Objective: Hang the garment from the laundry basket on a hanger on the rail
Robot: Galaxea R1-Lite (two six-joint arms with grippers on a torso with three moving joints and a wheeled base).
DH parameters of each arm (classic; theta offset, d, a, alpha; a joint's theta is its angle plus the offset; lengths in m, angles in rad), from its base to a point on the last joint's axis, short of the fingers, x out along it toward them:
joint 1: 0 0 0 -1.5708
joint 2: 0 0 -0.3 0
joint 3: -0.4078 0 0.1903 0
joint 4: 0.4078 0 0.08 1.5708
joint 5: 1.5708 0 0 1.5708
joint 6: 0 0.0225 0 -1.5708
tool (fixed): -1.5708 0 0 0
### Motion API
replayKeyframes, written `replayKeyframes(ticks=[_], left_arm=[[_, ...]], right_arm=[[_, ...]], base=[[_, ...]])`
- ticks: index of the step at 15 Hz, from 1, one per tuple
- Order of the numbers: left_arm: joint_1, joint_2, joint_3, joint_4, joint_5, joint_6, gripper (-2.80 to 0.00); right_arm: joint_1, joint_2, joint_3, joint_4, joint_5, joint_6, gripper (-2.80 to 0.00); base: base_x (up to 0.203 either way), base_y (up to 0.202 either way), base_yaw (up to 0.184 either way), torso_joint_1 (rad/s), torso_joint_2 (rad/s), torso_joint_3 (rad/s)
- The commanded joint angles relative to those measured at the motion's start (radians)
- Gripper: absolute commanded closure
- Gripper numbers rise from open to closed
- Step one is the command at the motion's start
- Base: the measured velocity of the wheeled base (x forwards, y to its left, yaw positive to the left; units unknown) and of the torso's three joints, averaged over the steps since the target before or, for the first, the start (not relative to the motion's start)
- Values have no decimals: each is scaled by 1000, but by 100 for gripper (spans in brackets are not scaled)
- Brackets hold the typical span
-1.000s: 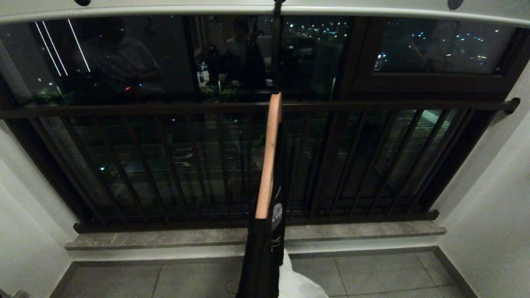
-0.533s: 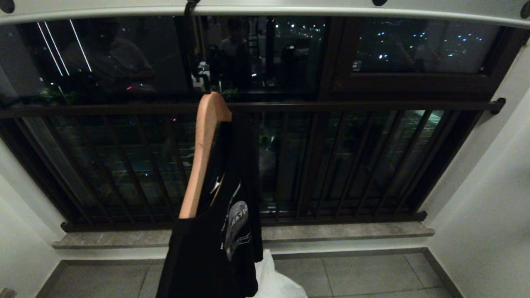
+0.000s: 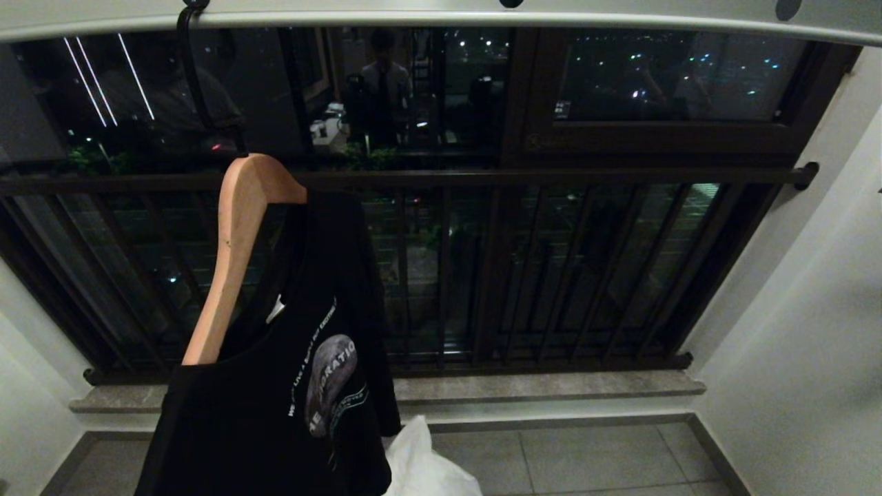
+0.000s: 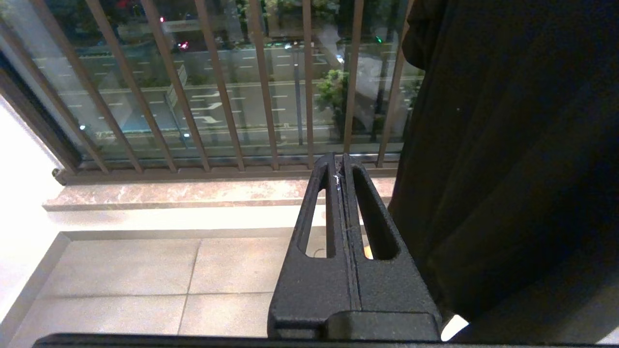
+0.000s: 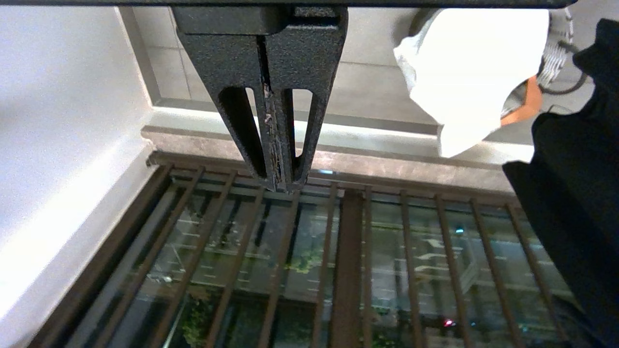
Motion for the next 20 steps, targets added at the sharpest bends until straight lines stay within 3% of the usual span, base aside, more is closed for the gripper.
replayKeyframes(ticks=[1, 9, 20], left_arm=[[0, 1, 0, 0, 0, 0, 0], [0, 1, 0, 0, 0, 0, 0], [-1, 1, 0, 0, 1, -1, 0]], right_arm=[[0, 2, 0, 0, 1, -1, 0], [0, 2, 0, 0, 1, -1, 0], [0, 2, 0, 2, 0, -1, 0]], base=[[0, 0, 0, 0, 0, 0], [0, 0, 0, 0, 0, 0], [0, 0, 0, -80, 184, 94]])
